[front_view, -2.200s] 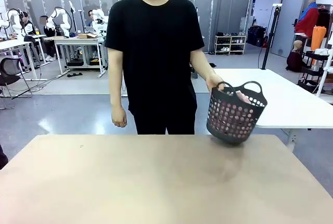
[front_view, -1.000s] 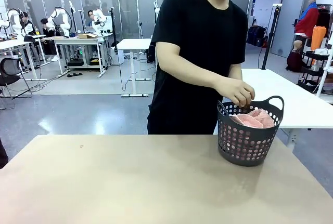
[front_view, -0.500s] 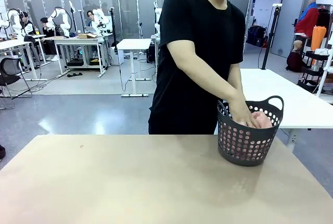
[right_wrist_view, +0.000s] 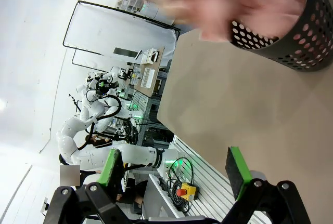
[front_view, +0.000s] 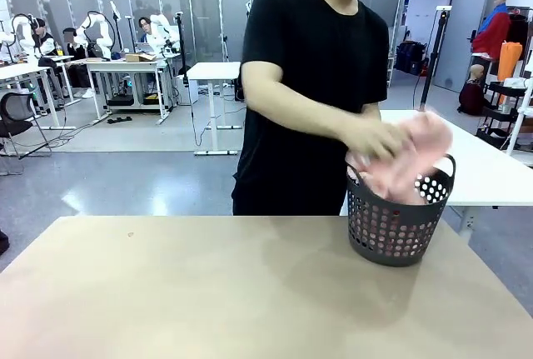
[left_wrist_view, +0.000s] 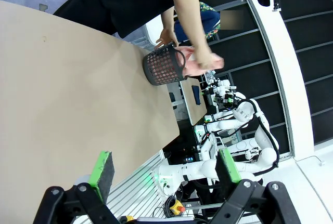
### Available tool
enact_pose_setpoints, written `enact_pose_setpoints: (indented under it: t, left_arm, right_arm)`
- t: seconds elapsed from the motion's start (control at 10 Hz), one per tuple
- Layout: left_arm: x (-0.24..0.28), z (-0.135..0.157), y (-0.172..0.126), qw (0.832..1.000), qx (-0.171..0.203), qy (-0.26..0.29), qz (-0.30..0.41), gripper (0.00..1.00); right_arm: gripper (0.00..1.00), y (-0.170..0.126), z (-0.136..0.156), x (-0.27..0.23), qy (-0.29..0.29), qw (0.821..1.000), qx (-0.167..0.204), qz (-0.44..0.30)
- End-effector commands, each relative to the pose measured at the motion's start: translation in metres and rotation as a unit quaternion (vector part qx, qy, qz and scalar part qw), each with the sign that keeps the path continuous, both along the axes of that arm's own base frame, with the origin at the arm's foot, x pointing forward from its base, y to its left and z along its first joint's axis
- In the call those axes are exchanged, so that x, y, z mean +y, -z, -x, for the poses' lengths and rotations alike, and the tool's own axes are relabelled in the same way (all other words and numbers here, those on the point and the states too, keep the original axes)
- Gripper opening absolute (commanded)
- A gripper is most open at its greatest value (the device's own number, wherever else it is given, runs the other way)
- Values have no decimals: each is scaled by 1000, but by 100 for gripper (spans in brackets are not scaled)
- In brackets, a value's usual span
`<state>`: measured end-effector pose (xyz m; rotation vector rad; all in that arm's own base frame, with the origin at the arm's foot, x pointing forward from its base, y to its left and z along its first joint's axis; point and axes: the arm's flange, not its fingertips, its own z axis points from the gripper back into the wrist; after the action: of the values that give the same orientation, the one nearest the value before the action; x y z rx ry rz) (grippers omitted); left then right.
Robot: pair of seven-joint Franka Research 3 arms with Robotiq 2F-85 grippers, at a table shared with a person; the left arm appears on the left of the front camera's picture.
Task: Fold the towel.
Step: Grab the top end of the 100 cm Hotel Towel extended by the human.
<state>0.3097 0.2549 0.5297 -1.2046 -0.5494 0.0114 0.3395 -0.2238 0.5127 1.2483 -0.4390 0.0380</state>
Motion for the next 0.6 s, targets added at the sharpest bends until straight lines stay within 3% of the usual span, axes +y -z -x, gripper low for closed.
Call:
enact_pose_setpoints:
  t: [0.0, 0.5]
  left_arm:
    - [-1, 1, 1, 1000, -5, 3, 8, 100]
    - [-1, 1, 1, 1000, -5, 3, 8, 100]
  right_arm:
    - [100, -1, 0, -1, -2, 1000, -3, -3]
    - [100, -1, 0, -1, -2, 1000, -3, -3]
